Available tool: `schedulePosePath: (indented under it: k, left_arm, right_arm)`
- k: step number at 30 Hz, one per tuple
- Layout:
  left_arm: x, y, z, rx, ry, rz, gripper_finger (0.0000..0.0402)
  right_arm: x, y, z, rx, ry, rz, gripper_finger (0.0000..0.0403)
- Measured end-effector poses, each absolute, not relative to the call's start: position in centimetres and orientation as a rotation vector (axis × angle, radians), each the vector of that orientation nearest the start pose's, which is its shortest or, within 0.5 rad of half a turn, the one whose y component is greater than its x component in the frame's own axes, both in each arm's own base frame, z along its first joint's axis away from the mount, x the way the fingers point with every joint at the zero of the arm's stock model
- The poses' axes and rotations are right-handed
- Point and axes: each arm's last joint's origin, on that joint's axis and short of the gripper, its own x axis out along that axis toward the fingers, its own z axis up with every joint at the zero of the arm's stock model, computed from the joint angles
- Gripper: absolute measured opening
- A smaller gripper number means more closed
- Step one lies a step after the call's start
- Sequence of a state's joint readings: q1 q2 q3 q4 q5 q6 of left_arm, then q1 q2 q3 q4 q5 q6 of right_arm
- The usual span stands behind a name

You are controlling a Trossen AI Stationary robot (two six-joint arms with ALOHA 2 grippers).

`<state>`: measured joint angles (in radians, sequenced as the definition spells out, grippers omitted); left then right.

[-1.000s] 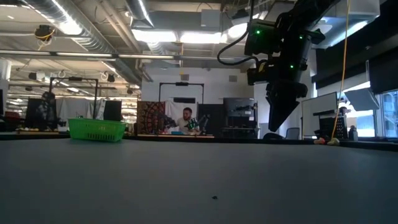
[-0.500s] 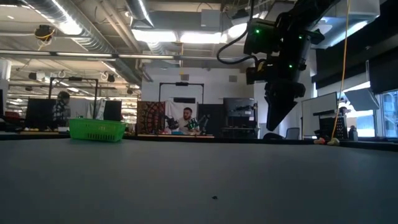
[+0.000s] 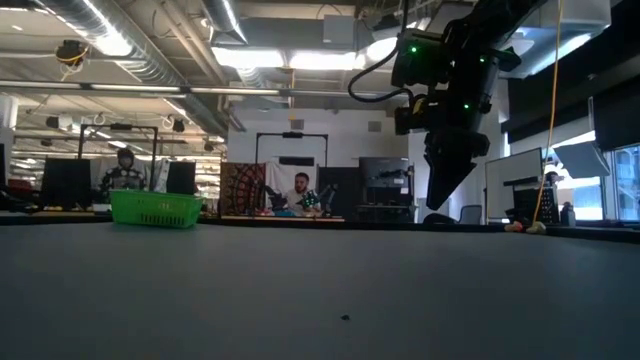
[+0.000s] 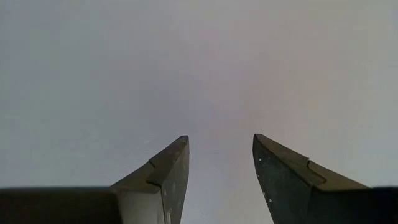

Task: Sort produce into baskets
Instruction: Put the green chili pepper into the yellow bin, then put the green mushroom into the yellow bin

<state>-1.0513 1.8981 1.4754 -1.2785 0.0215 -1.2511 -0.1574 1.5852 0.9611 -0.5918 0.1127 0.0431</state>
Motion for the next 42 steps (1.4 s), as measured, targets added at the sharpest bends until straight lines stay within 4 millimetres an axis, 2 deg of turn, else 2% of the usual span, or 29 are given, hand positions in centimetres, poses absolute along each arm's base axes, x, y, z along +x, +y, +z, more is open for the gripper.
schedulePosePath:
  k: [3, 7, 11, 14, 18, 20, 25, 29, 32, 38, 42]
  left_arm:
    - [16.2, -30.1, 20.5, -0.033, 1.647, 0.26, 0.009]
    - [15.7, -29.9, 20.5, -0.055, 1.653, 0.354, 0.0128]
    - [17.0, -28.5, 22.8, -0.146, 1.626, 0.371, 0.0153]
    - [18.3, -26.0, 25.6, -0.213, 1.508, 0.408, 0.0162]
    - [19.9, -21.4, 29.2, -0.209, 1.099, 0.555, 0.0175]
    - [20.5, -19.2, 30.3, -0.169, 0.953, 0.615, 0.0186]
    - [21.8, -13.9, 32.1, -0.117, 0.854, 0.724, 0.0212]
    - [22.4, -10.3, 31.7, -0.066, 0.902, 0.8, 0.022]
    - [22.5, -7.8, 31.1, -0.006, 0.959, 0.841, 0.0218]
    - [21.8, -2.9, 29.4, 0.012, 1.017, 0.869, 0.0205]
    - [21.5, -0.5, 27.8, -0.051, 1.007, 0.779, 0.0198]
  right_arm:
    - [28.8, -4.9, 18.3, 0.063, 1.205, -0.265, 0.0177]
    - [28.9, -4.9, 18.4, 0.063, 1.189, -0.263, 0.0177]
    - [28.9, -4.9, 18.3, 0.037, 1.202, -0.245, 0.0177]
    - [28.3, -5.3, 18.6, -0.001, 1.233, -0.247, 0.0177]
    - [27.0, -7.0, 20.0, 0.008, 1.225, -0.293, 0.0177]
    - [26.2, -8.3, 20.7, 0.027, 1.207, -0.335, 0.0177]
    - [24.0, -12.6, 21.4, 0.102, 1.201, -0.471, 0.0177]
    - [21.7, -16.1, 21.3, 0.191, 1.217, -0.598, 0.0177]
    - [20.0, -17.9, 21.2, 0.244, 1.237, -0.686, 0.0177]
    - [17.6, -20.5, 21.3, 0.255, 1.39, -0.843, 0.0177]
    - [16.4, -21.9, 20.4, 0.333, 1.534, -0.876, 0.0177]
